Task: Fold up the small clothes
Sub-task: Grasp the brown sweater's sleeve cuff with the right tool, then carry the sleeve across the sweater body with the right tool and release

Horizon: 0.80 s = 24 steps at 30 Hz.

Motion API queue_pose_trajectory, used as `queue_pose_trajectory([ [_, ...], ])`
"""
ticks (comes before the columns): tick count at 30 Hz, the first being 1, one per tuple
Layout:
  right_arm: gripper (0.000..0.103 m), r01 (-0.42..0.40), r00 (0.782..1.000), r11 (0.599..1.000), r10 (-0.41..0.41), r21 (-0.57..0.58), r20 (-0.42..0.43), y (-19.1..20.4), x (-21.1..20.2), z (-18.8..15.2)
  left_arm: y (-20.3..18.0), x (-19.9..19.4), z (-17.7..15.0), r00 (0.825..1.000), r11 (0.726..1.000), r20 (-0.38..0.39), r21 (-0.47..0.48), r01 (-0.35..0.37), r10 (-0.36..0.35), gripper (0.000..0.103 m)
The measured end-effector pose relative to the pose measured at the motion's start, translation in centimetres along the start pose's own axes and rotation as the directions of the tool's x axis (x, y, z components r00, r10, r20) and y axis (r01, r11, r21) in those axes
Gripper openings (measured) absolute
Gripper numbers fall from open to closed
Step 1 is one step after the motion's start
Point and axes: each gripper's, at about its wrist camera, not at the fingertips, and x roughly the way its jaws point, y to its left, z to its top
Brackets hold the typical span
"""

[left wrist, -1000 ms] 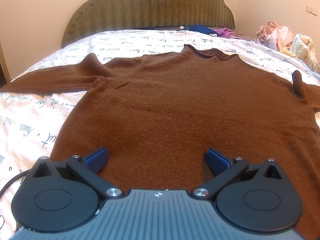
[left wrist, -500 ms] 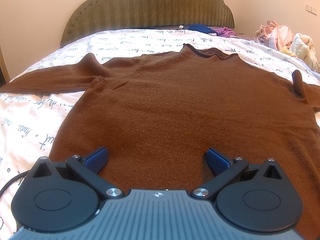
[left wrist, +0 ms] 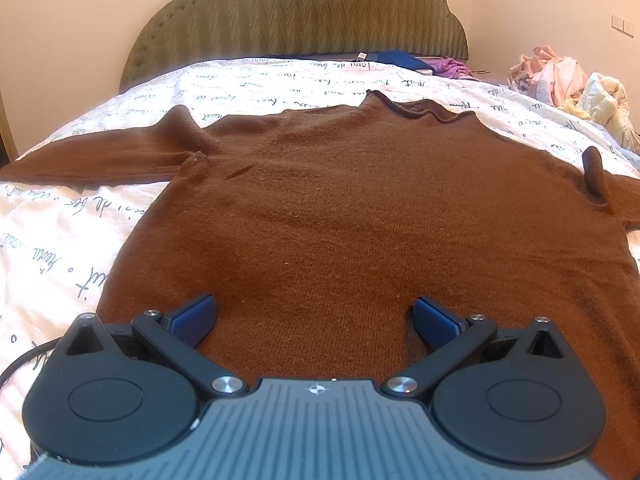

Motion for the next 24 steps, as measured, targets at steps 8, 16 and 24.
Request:
queue_pose_trajectory([
  [8, 0.006, -0.381, 0.851, 0.924, 0.338, -0.027, -0.402, 21.2, 8.1, -17.7, 0.5, -0.2, 0.0, 1.000, 1.000, 0.007, -0.020, 0.019, -0.019, 0.103],
  [16, 0.063, -0.306, 0.844, 0.952, 0.270, -0.002, -0.464, 21.7, 8.1, -23.9, 1.6, -0.5, -0.2, 0.996, 0.993, 0.035, -0.076, 0.088, -0.086, 0.103],
  [24, 0.067, -0.180, 0.928, 0.983, 0.162, -0.024, -0.335, 10.4, 0.6, -22.4, 4.3, -1.5, 0.2, 0.966, 0.927, 0.120, -0.277, 0.253, -0.228, 0.103],
])
